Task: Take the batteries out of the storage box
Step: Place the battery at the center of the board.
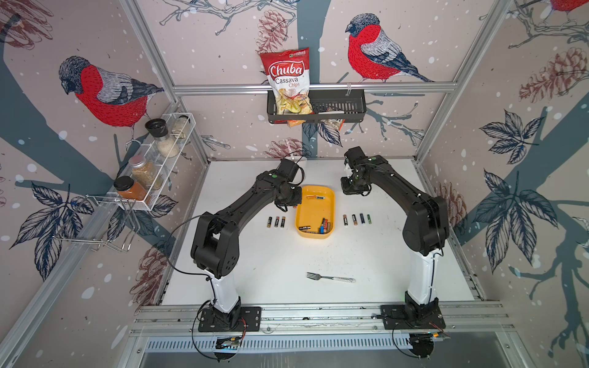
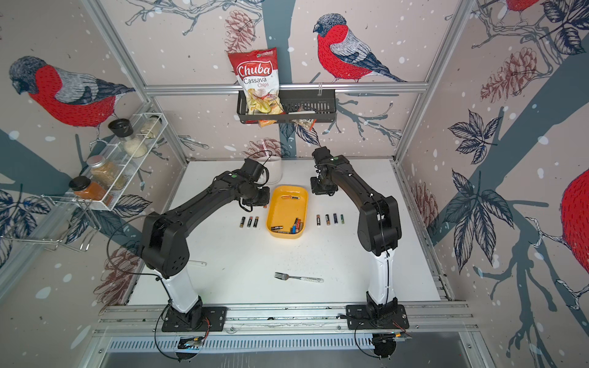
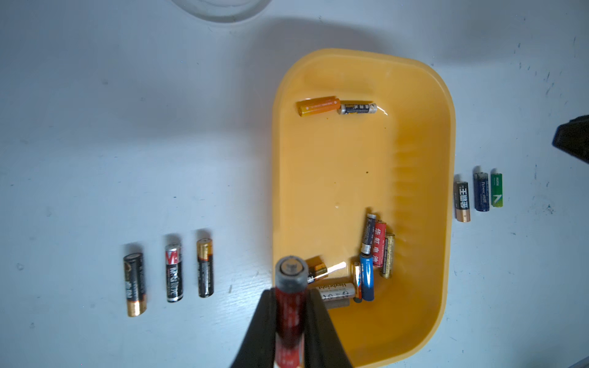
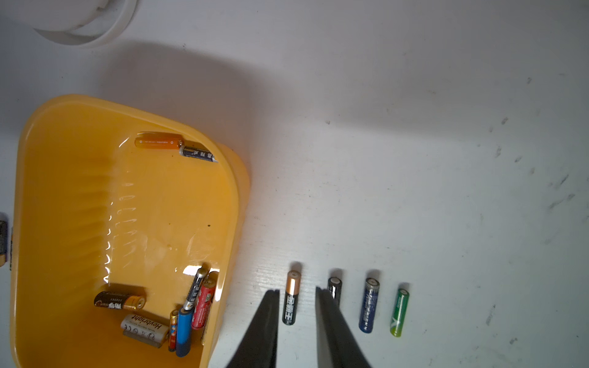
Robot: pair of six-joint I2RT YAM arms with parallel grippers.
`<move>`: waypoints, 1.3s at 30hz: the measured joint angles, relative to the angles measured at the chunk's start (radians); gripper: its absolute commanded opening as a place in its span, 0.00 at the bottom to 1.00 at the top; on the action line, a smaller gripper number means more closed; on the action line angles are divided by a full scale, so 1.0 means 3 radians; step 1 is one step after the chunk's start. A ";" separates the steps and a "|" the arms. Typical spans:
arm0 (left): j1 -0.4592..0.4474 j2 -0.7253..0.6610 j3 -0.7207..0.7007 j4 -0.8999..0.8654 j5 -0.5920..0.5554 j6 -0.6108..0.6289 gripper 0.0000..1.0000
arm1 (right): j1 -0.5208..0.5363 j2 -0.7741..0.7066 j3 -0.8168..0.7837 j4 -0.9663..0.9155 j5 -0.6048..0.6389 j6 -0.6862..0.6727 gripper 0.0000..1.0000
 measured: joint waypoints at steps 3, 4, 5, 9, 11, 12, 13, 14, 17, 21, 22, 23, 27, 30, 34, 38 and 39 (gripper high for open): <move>0.0160 -0.0125 -0.0154 -0.0005 0.0000 0.0076 0.15 | 0.0024 0.0056 0.0118 -0.0038 -0.0008 0.0001 0.27; 0.0221 -0.0163 -0.0209 -0.0003 0.0001 0.0116 0.15 | 0.0033 0.0074 0.0155 -0.0056 -0.0006 0.0001 0.27; 0.0275 -0.0198 -0.0257 -0.0004 0.0001 0.0146 0.15 | 0.0041 0.0086 0.0184 -0.0067 -0.0004 0.0003 0.27; 0.0533 -0.0346 -0.0464 -0.0003 -0.0011 0.0262 0.15 | 0.0081 0.0142 0.0273 -0.0099 -0.0005 0.0004 0.27; 0.0633 -0.0384 -0.0559 0.0000 -0.0018 0.0333 0.15 | 0.0094 0.0165 0.0306 -0.0145 -0.0005 0.0005 0.27; 0.0675 -0.0394 -0.0608 -0.0001 -0.0017 0.0383 0.15 | 0.0102 0.0175 0.0322 -0.0158 -0.0004 0.0010 0.27; 0.0706 -0.0399 -0.0654 0.0001 -0.0023 0.0422 0.15 | 0.0109 0.0188 0.0341 -0.0169 -0.0001 0.0013 0.27; 0.0729 -0.0399 -0.0689 0.0000 -0.0028 0.0465 0.15 | 0.0117 0.0198 0.0355 -0.0177 -0.0001 0.0013 0.27; 0.0776 -0.0384 -0.0807 0.0010 -0.0092 0.0600 0.15 | 0.0142 0.0221 0.0397 -0.0212 0.0000 0.0015 0.27; 0.0810 -0.0286 -0.0955 0.0093 -0.0120 0.0752 0.15 | 0.0158 0.0248 0.0459 -0.0251 0.0014 0.0025 0.27; 0.0827 -0.0264 -0.0989 0.0112 -0.0128 0.0767 0.15 | 0.0159 0.0254 0.0470 -0.0252 0.0024 0.0027 0.27; 0.0848 -0.0243 -0.1024 0.0126 -0.0137 0.0793 0.15 | 0.0159 0.0258 0.0478 -0.0262 0.0036 0.0027 0.27; 0.0918 -0.0187 -0.1116 0.0220 -0.0174 0.0855 0.15 | 0.0160 0.0278 0.0512 -0.0319 0.0047 0.0038 0.27; 0.0933 -0.0144 -0.1160 0.0301 -0.0167 0.0889 0.15 | 0.0161 0.0315 0.0543 -0.0341 0.0052 0.0085 0.27; 0.0942 -0.0064 -0.1191 0.0389 -0.0111 0.0918 0.15 | 0.0174 0.0357 0.0607 -0.0385 0.0064 0.0092 0.27; 0.0949 0.0005 -0.1198 0.0449 -0.0112 0.0941 0.15 | 0.0179 0.0389 0.0652 -0.0404 0.0075 0.0102 0.27; 0.0951 0.0020 -0.1198 0.0454 -0.0109 0.0942 0.14 | 0.0179 0.0395 0.0662 -0.0408 0.0080 0.0103 0.27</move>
